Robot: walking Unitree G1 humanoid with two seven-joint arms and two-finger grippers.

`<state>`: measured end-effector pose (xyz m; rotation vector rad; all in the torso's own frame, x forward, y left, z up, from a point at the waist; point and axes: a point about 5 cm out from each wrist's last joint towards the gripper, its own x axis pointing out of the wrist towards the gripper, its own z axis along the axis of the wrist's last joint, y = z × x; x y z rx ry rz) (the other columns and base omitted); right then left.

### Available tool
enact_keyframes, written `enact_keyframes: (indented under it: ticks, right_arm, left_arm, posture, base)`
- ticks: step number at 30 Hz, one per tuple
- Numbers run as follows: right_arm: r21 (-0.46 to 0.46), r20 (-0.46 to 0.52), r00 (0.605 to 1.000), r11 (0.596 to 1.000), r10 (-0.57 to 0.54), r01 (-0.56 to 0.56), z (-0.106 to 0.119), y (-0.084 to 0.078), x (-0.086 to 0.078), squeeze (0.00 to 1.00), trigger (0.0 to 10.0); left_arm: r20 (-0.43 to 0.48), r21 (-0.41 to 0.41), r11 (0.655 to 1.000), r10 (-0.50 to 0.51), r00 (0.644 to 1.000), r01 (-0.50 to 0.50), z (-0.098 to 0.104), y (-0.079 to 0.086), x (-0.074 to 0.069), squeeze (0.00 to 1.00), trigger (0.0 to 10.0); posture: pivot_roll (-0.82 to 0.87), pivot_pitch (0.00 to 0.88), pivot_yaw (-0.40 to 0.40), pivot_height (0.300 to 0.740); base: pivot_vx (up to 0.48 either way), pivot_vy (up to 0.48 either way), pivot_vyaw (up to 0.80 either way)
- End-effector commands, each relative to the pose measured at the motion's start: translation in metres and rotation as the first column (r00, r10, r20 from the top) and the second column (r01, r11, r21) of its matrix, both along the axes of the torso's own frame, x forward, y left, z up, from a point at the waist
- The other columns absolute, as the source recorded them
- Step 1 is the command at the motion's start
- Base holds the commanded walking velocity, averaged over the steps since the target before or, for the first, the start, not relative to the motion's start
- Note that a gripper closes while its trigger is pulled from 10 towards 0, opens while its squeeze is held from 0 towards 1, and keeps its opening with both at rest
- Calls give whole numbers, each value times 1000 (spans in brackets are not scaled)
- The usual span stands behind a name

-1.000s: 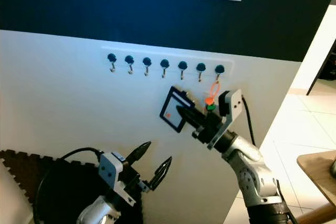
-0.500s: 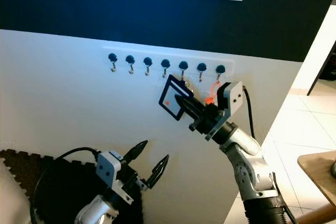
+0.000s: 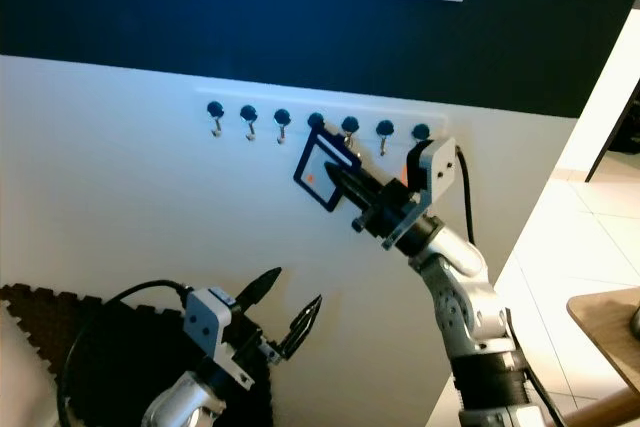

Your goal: Hang keys on a hook

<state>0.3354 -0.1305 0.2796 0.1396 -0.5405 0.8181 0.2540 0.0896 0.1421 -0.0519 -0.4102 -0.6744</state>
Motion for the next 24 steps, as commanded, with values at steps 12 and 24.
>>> enact_keyframes:
  ticks: [12, 24]
  right_arm:
    - [159, -63, 992, 981, -107, 116, -3, -35, 4, 0, 10000]
    - [78, -98, 995, 997, 10, -3, -35, -22, -18, 0, 10000]
  left_arm:
    - [1, 28, 1000, -14, 1000, 14, -2, -2, -3, 0, 10000]
    - [4, 37, 999, -20, 1000, 20, -2, -4, -2, 0, 10000]
  posture:
    - [65, 76, -74, 740]
    - [61, 78, -70, 740]
  base:
    - [0, 0, 0]
    - [0, 0, 0]
